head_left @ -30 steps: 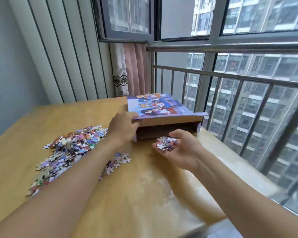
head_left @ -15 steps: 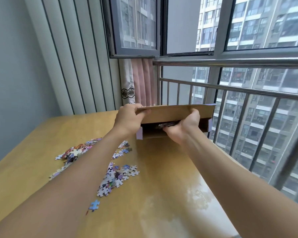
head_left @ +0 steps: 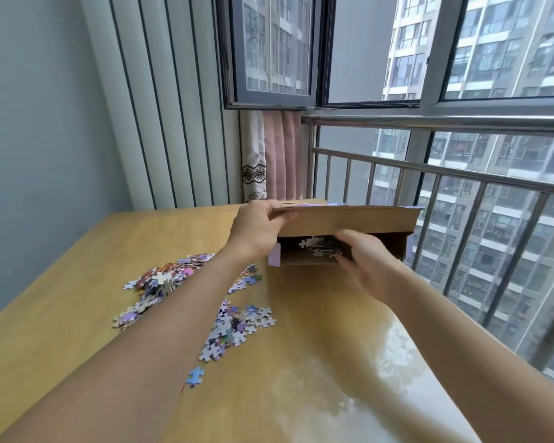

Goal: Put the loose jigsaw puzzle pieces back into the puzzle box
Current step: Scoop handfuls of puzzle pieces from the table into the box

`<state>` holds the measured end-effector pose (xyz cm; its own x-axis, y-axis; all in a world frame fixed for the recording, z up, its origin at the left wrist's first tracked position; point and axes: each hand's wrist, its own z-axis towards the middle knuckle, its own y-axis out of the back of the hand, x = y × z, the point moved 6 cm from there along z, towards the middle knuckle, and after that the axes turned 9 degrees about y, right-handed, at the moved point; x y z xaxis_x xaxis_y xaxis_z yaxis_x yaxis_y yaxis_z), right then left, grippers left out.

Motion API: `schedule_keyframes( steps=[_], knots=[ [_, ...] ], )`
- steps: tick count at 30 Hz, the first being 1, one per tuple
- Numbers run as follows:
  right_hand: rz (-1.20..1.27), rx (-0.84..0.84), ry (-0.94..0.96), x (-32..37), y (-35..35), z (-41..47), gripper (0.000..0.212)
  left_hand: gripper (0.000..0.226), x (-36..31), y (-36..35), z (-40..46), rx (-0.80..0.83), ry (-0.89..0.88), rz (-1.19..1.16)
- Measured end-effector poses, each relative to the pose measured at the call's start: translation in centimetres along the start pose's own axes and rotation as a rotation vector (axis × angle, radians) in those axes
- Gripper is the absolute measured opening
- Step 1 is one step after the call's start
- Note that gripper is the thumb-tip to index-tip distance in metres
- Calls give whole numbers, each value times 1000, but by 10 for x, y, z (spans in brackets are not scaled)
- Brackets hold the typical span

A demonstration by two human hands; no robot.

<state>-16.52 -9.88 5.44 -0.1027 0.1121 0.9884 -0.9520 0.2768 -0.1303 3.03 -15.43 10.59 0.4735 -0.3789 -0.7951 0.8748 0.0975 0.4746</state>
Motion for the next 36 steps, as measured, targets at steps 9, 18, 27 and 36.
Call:
schedule_keyframes(
  steps=[9, 18, 27, 36],
  knots=[
    [-1383, 480, 664, -6, -22, -7, 67, 18, -3, -5, -7, 1, -10, -19],
    [-1458, 607, 486, -28, -11, 30, 80, 21, 9, -8, -6, 3, 5, 9],
    [-1384, 433, 834, -13, -41, -38, 21, 9, 22, -28, -33, 125, 87, -54],
    [-747, 508, 791, 38, -104, -76, 28, 32, 48, 36, -56, 327, 87, 108]
  ],
)
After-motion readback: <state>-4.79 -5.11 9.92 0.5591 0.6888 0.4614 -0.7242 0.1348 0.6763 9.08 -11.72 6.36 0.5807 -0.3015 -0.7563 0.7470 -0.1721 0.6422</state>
